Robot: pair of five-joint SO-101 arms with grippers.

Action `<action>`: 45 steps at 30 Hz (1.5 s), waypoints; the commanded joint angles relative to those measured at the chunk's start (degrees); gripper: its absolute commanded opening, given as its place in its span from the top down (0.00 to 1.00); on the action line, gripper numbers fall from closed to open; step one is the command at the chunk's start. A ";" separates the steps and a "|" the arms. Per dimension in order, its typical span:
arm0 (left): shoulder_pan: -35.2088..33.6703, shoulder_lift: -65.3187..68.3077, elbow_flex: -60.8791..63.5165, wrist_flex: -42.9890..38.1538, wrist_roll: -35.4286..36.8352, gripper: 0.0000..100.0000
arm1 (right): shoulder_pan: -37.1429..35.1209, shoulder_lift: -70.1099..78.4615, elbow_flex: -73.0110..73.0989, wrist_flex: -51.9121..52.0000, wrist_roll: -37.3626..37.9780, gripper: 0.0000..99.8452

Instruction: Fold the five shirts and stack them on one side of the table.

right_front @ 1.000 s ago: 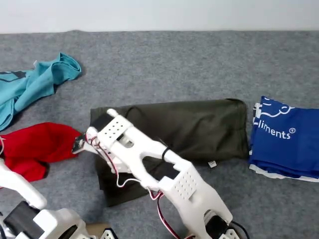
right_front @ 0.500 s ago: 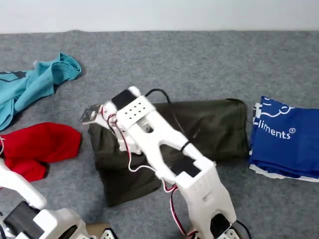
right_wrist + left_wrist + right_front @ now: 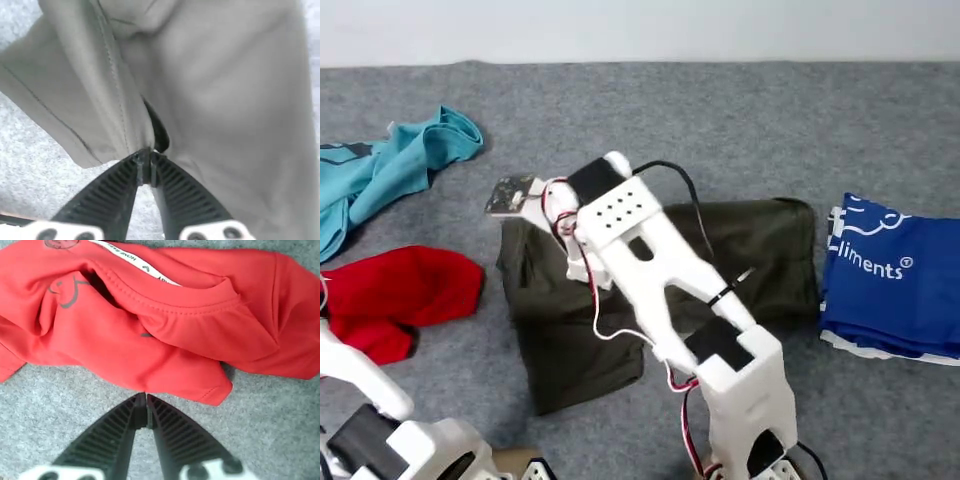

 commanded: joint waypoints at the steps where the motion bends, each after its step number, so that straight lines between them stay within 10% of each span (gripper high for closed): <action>1: 0.26 -2.99 -0.40 -0.88 -0.35 0.99 | 2.68 -3.91 -3.08 -0.66 0.18 0.99; 24: 3.52 -2.99 -0.40 -1.41 -0.26 0.99 | 6.46 7.78 -5.54 2.59 0.26 0.82; 45: -1.67 -4.48 -1.01 -2.99 -0.18 0.99 | -3.91 8.13 -5.54 -7.34 3.34 0.90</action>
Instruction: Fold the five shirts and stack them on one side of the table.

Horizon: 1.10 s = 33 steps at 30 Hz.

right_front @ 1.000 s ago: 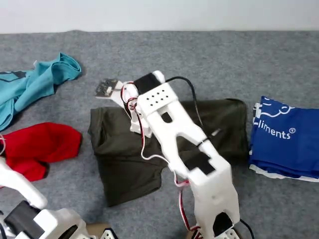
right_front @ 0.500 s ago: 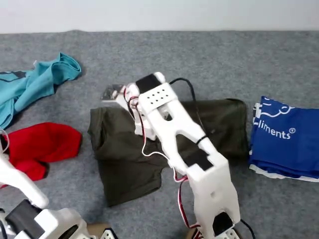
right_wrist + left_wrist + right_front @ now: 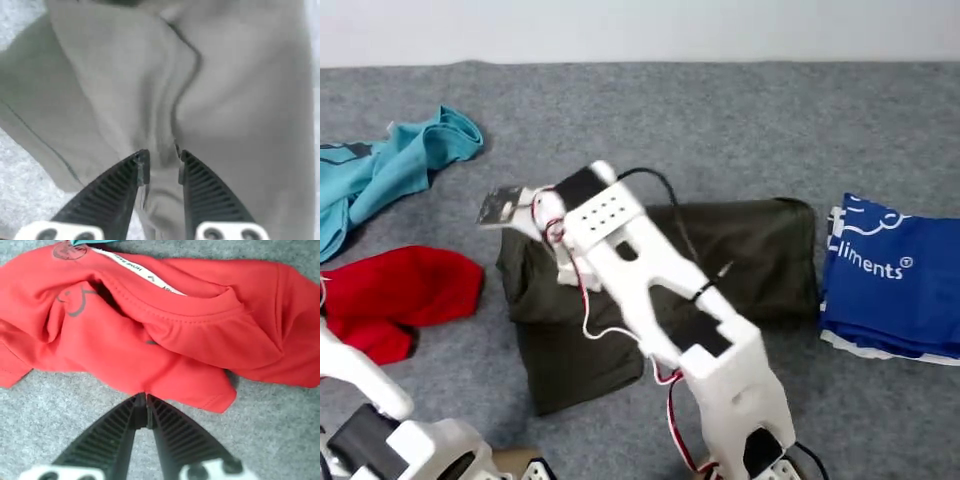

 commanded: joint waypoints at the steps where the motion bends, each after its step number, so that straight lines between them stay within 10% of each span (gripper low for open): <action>1: -1.76 -5.01 -1.27 -1.05 -0.26 0.99 | -1.27 1.54 -4.04 -1.01 0.70 0.90; 12: -1.76 -12.13 -1.27 -1.05 -0.09 0.99 | 9.10 7.78 -4.84 -6.46 0.44 0.90; 33: -2.20 -12.31 -1.27 -0.70 0.00 0.99 | -7.34 15.08 -13.36 -4.97 0.62 0.90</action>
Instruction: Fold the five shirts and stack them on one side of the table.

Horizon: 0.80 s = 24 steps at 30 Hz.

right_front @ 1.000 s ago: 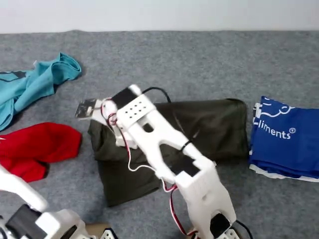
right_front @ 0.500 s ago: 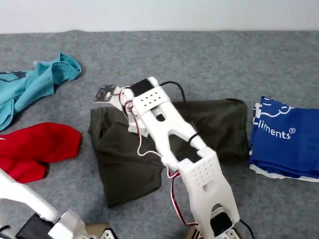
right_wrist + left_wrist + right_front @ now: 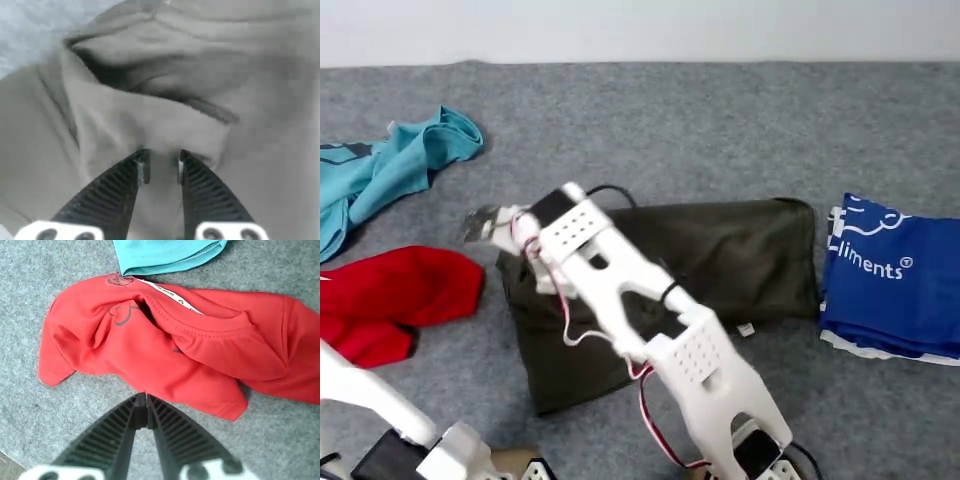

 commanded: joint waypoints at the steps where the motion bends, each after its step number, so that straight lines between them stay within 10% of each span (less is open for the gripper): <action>1: -0.35 -2.46 -1.27 -0.62 0.00 0.99 | -4.00 -0.13 -3.08 2.33 0.44 0.90; 24: 0.09 -2.11 -1.19 -0.97 0.00 0.99 | 2.51 6.64 -19.52 -1.71 0.18 0.90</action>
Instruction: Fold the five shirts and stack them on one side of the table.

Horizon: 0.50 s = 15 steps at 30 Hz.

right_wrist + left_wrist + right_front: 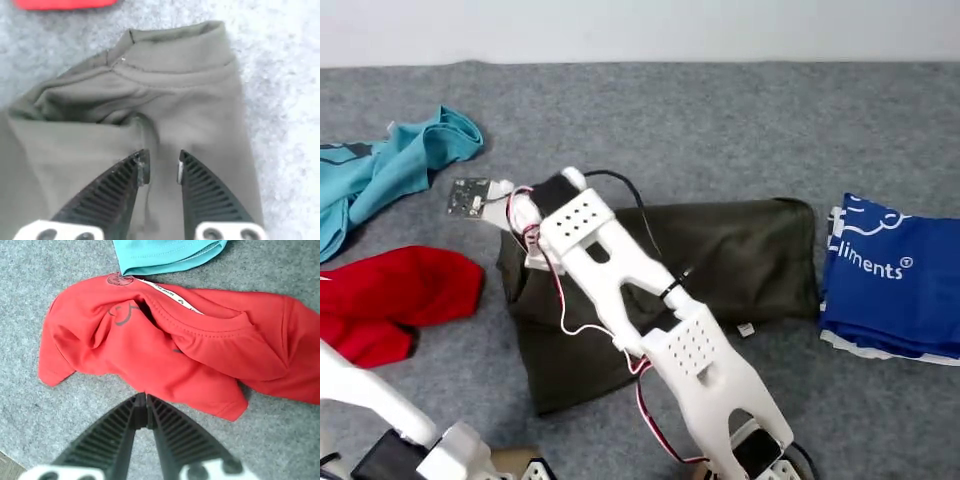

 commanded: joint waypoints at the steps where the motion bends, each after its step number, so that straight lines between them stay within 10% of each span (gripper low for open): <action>1: 0.09 -2.11 -1.19 -0.97 0.00 0.99 | 0.22 1.89 -4.48 -1.01 0.18 0.90; 15: 0.09 -2.46 -1.19 -0.97 0.00 0.99 | 3.65 -1.54 -19.87 16.22 -6.51 0.90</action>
